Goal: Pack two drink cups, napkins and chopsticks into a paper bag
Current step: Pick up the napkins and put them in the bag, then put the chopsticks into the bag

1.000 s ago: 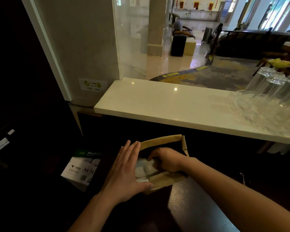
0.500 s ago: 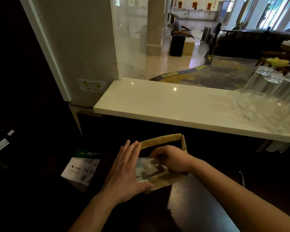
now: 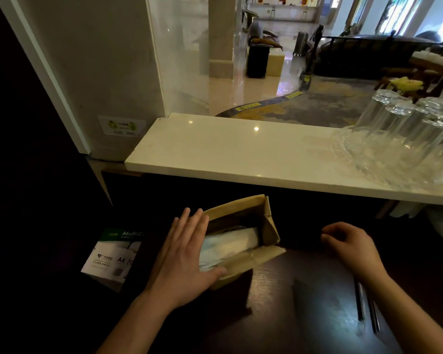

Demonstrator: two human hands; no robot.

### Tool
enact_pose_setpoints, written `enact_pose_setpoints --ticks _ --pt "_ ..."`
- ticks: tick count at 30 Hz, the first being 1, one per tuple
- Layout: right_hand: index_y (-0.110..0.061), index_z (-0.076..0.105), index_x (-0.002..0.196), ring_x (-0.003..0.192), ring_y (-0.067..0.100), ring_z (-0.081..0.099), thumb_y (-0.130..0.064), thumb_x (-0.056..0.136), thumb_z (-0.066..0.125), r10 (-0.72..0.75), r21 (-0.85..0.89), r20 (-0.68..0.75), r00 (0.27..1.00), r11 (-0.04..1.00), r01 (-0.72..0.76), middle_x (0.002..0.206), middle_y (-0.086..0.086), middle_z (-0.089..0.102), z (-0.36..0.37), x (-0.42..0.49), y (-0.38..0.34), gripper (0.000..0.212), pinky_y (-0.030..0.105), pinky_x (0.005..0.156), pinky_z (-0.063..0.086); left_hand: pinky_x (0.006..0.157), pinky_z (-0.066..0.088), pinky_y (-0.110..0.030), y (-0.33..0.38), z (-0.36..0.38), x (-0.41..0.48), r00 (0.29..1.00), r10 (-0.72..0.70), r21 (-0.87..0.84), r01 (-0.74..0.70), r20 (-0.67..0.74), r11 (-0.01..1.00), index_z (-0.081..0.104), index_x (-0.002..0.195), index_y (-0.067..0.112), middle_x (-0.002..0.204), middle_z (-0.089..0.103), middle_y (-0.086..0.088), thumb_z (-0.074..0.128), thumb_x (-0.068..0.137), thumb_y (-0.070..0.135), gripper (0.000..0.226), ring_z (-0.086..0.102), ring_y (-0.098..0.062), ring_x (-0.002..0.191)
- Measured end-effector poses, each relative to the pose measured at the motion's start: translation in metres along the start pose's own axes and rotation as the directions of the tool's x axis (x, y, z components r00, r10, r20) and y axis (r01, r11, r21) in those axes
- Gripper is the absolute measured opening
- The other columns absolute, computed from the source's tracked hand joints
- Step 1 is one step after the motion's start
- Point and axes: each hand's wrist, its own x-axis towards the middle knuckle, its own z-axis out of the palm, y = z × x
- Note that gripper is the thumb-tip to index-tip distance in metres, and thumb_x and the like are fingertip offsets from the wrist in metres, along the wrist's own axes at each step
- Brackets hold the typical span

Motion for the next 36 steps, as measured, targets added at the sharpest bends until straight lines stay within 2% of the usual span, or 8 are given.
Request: enact_pose_setpoints --ticks 6,8,12,15,21,25,31,36 --pt "-0.014 0.064 0.119 0.081 0.029 0.068 -0.026 0.088 0.067 0.161 -0.335 -0.039 0.986 0.928 -0.165 0.103 0.012 0.071 0.018 -0.010 0.084 0.034 0.032 0.063 0.049 0.118 -0.011 -0.038 0.005 0.008 0.009 1.000 -0.006 0.062 0.006 -0.004 0.998 0.000 0.154 0.020 0.162 -0.009 0.004 0.035 0.073 0.080 0.107 -0.020 -0.012 0.145" --pt "-0.015 0.059 0.121 0.070 0.024 0.062 -0.029 0.088 0.064 0.216 -0.411 -0.046 0.975 0.886 -0.215 0.102 0.010 0.062 0.020 -0.014 0.102 0.036 0.034 0.056 0.052 0.118 -0.011 -0.038 0.006 0.010 0.011 1.000 -0.006 0.076 0.006 0.000 0.997 -0.002 0.154 0.020 0.162 -0.010 0.004 0.035 0.073 0.081 0.107 -0.021 -0.012 0.145" --pt "-0.015 0.049 0.115 0.077 0.027 0.057 -0.035 0.087 0.062 0.378 -0.494 -0.069 0.923 0.791 -0.360 0.109 0.010 0.041 0.021 -0.019 0.126 0.036 0.045 0.064 0.057 0.118 -0.011 -0.039 0.006 0.013 0.013 1.000 -0.005 0.098 0.006 -0.007 0.995 -0.002 0.153 0.022 0.162 -0.009 0.003 0.035 0.075 0.081 0.105 -0.021 -0.012 0.145" --pt "-0.014 0.049 0.109 0.076 0.027 0.057 -0.033 0.089 0.059 0.448 -0.518 -0.040 0.893 0.755 -0.402 0.103 0.008 0.039 0.023 -0.019 0.138 0.029 0.045 0.067 0.058 0.118 -0.010 -0.039 0.004 0.015 0.015 1.000 -0.006 0.099 0.007 -0.009 0.995 -0.001 0.153 0.022 0.163 -0.008 0.002 0.037 0.075 0.080 0.104 -0.019 -0.012 0.146" --pt "-0.009 0.054 0.102 0.068 0.019 0.061 -0.015 0.092 0.054 0.431 -0.537 0.037 0.901 0.770 -0.346 0.081 0.007 0.060 0.031 -0.013 0.153 0.012 0.037 0.065 0.058 0.118 -0.010 -0.039 0.002 0.016 0.014 1.000 -0.003 0.090 0.004 -0.006 0.996 -0.002 0.153 0.022 0.162 -0.009 0.003 0.035 0.074 0.080 0.105 -0.020 -0.012 0.146" --pt "-0.010 0.053 0.093 0.066 0.018 0.061 -0.015 0.091 0.056 0.464 -0.526 0.057 0.884 0.767 -0.369 0.079 0.006 0.061 0.034 -0.009 0.153 0.006 0.033 0.061 0.056 0.118 -0.010 -0.038 0.001 0.016 0.016 1.000 -0.001 0.084 0.002 -0.006 0.996 0.000 0.154 0.021 0.163 -0.006 0.002 0.036 0.073 0.080 0.106 -0.017 -0.012 0.146" --pt "-0.013 0.052 0.080 0.061 0.017 0.060 -0.022 0.091 0.058 0.477 -0.478 0.065 0.876 0.786 -0.393 0.075 0.006 0.061 0.037 -0.005 0.150 0.015 0.029 0.055 0.050 0.118 -0.010 -0.037 0.002 0.018 0.017 1.000 0.005 0.080 -0.005 -0.010 0.997 0.003 0.154 0.020 0.163 -0.003 0.001 0.040 0.074 0.080 0.106 -0.014 -0.013 0.147" --pt "-0.011 0.058 0.083 0.062 0.021 0.062 -0.025 0.087 0.064 0.450 -0.454 0.040 0.892 0.804 -0.384 0.072 0.007 0.063 0.040 -0.004 0.150 0.016 0.034 0.059 0.054 0.118 -0.009 -0.037 0.001 0.019 0.017 1.000 0.005 0.078 -0.005 -0.010 0.997 0.005 0.154 0.020 0.163 0.000 0.000 0.040 0.073 0.080 0.107 -0.012 -0.014 0.148"
